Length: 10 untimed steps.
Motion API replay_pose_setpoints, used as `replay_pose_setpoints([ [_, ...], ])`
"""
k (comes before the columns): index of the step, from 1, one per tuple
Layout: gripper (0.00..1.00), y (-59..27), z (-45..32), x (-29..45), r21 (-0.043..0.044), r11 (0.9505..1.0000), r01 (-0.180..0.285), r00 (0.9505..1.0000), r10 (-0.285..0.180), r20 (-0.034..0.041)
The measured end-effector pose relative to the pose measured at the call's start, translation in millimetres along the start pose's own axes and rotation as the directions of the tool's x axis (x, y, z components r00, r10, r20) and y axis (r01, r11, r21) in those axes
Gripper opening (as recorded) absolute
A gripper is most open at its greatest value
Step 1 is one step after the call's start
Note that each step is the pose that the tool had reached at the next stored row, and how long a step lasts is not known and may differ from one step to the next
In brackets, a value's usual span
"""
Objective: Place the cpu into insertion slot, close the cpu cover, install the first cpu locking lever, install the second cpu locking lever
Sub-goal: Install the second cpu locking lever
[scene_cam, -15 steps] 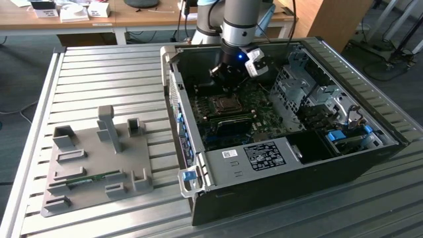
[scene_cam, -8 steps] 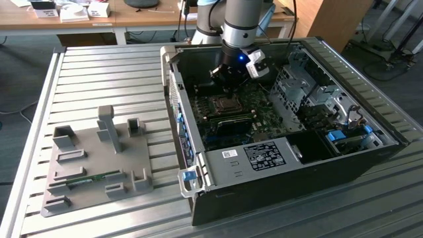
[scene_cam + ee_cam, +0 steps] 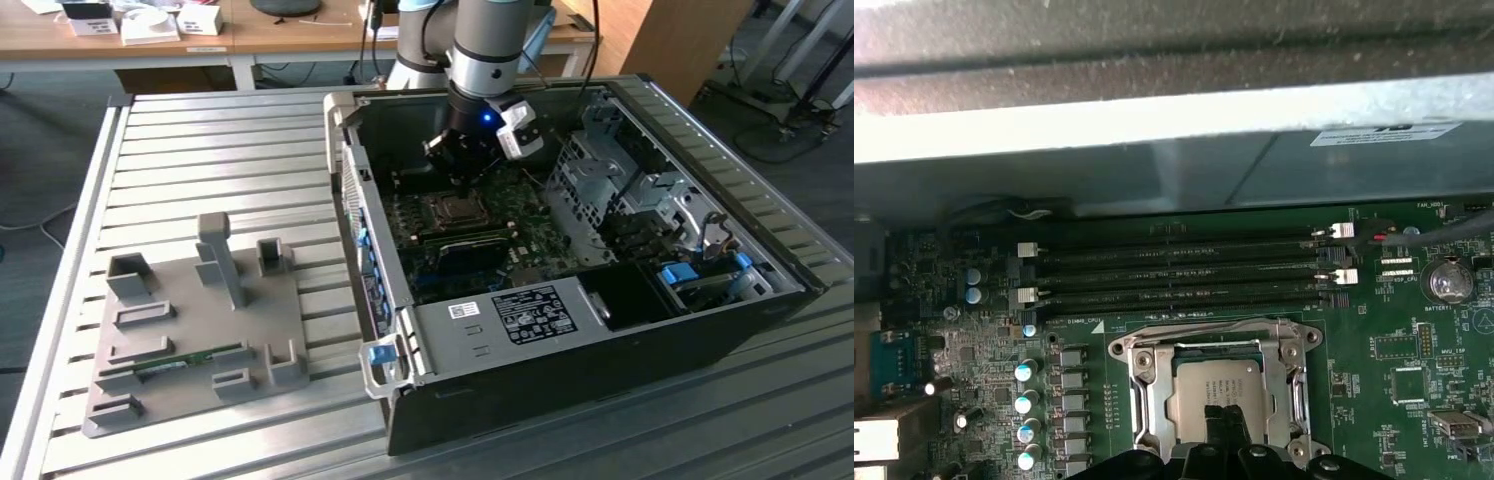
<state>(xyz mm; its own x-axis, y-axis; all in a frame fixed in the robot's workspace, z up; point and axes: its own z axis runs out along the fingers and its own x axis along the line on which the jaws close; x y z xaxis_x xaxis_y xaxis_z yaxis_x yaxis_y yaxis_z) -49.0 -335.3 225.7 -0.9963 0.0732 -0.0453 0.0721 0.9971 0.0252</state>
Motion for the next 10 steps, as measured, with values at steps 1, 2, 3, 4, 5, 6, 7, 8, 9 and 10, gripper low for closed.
replay_pose_setpoints([
  [1,0.11,0.0,0.0,0.0,-0.0001,1.0000,0.000,1.0000,0.000,0.0000],
  [2,0.11,0.0,0.0,0.0,-0.0003,1.0000,0.000,1.0000,0.000,0.0000],
  [3,0.11,0.0,0.0,0.0,-0.0003,1.0000,0.000,1.0000,0.000,0.0000],
  [4,0.11,0.0,-0.1,0.0,-0.0004,1.0000,0.000,1.0000,0.000,0.0000],
  [5,0.11,-0.1,-0.6,0.0,-0.0001,1.0000,0.000,1.0000,0.000,-0.0001],
  [6,0.11,0.0,-1.2,0.0,-0.0001,1.0000,0.000,1.0000,0.000,-0.0001],
  [7,0.11,0.0,-1.9,-0.1,-0.0003,1.0000,0.000,1.0000,0.000,0.0000],
  [8,0.11,0.1,-2.7,-0.1,-0.0002,1.0000,0.000,1.0000,0.000,0.0000],
  [9,0.11,0.1,-3.6,-0.2,-0.0003,1.0000,0.000,1.0000,0.000,0.0000],
  [10,0.11,0.1,-4.6,-0.2,-0.0003,1.0000,0.000,1.0000,0.000,0.0000],
])
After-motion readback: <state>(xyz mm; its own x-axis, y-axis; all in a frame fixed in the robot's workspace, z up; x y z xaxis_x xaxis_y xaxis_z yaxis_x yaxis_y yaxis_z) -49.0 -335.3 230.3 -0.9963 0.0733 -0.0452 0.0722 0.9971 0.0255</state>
